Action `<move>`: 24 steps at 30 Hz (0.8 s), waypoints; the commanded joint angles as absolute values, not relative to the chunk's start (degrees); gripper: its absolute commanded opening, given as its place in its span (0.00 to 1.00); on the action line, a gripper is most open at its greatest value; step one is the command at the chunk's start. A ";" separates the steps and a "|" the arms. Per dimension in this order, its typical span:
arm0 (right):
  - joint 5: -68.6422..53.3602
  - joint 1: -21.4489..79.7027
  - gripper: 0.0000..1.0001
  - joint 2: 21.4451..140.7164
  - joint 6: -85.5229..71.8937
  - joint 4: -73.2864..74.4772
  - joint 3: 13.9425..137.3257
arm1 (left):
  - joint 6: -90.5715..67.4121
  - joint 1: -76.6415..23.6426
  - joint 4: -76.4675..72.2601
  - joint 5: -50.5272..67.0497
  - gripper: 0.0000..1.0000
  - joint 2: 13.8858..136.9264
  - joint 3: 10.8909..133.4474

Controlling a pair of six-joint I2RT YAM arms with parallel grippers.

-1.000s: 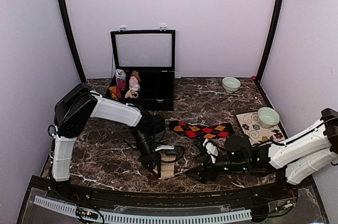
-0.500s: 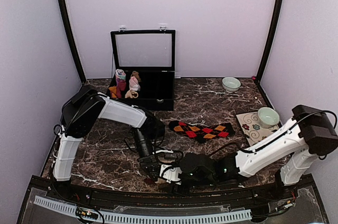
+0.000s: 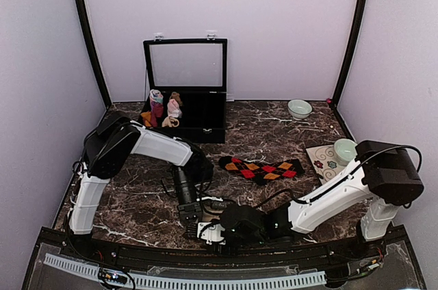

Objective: Roll the socks
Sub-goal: Roll the sock at the center of the board.

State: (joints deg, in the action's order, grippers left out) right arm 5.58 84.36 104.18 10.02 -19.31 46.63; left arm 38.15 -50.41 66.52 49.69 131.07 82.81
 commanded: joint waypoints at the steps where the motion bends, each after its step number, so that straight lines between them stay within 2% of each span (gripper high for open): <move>1: 5.37 84.64 0.43 106.17 8.08 -21.51 46.12 | 37.80 -51.15 56.18 19.06 0.06 139.36 78.80; 5: 4.51 84.60 0.38 107.84 3.74 -23.50 43.62 | 37.40 -51.10 55.26 19.13 0.14 137.99 78.39; 12: 4.08 83.41 0.36 111.10 -3.64 -29.23 38.07 | 37.12 -50.53 54.47 22.87 0.25 132.18 77.10; 14: 3.63 83.41 0.35 111.80 -4.91 -29.79 37.34 | 37.54 -50.01 54.74 24.28 0.37 130.12 76.26; 24: 3.31 82.64 0.33 114.19 -11.25 -33.27 33.59 | 37.91 -43.60 49.14 24.31 0.38 115.32 65.36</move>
